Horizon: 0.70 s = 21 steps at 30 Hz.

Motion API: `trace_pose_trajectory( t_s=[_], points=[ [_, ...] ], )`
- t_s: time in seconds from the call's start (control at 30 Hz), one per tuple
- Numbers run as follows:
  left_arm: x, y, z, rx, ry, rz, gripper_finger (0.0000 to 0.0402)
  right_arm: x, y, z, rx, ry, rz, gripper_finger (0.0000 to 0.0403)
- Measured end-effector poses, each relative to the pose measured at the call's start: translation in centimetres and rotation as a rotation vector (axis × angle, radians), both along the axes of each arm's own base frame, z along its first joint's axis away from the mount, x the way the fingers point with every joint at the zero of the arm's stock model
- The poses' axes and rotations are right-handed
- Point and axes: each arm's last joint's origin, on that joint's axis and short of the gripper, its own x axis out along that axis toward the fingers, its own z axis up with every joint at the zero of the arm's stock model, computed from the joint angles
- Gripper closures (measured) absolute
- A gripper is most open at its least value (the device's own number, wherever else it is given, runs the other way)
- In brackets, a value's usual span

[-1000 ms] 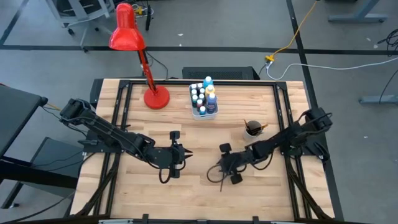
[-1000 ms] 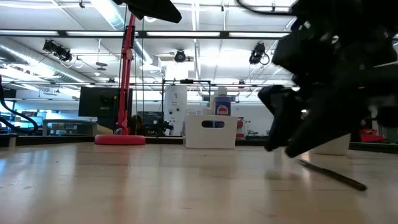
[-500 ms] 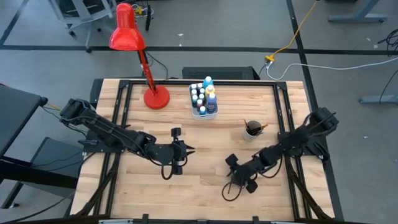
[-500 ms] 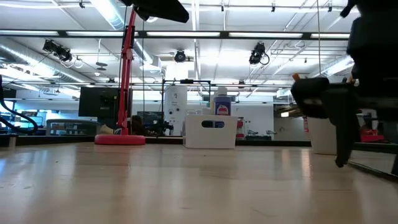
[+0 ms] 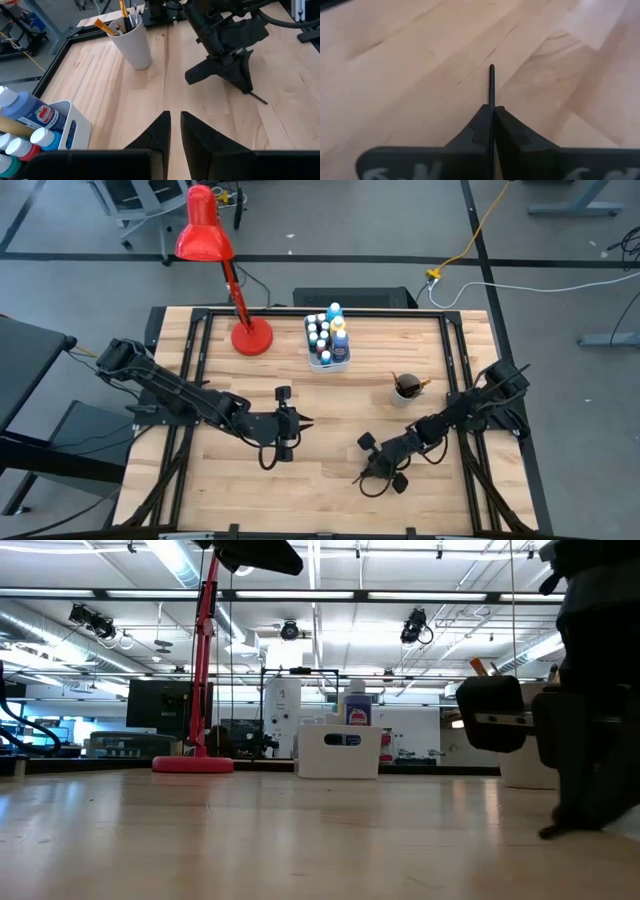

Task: Pick & Place Paint Supplies
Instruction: Put the gold paint brush into the gray cup

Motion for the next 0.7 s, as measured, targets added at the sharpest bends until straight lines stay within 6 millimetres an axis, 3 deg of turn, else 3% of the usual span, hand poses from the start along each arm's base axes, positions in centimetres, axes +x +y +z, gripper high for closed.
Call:
trace_pose_trajectory(
  t_s=[0.17, 0.3, 0.53, 0.7],
  points=[
    [0.0, 0.0, 0.0, 0.000, 0.000, -0.001, 0.0349, 0.6, -0.5, 0.1, -0.041, -0.072, -0.055, 0.0394],
    [0.0, 0.0, 0.0, -0.001, -0.001, 0.000, 0.0349, 1.7, -0.6, -0.1, 0.028, -0.170, -0.123, 0.0398],
    [0.0, 0.0, 0.0, -0.001, 0.000, -0.001, 0.0349, 4.1, 0.3, -2.9, 0.101, -0.164, -0.168, 0.0401],
    [0.0, 0.0, 0.0, -0.001, 0.000, -0.001, 0.0349, 5.0, 0.7, -3.7, 0.156, -0.225, -0.155, 0.0397]
  ],
)
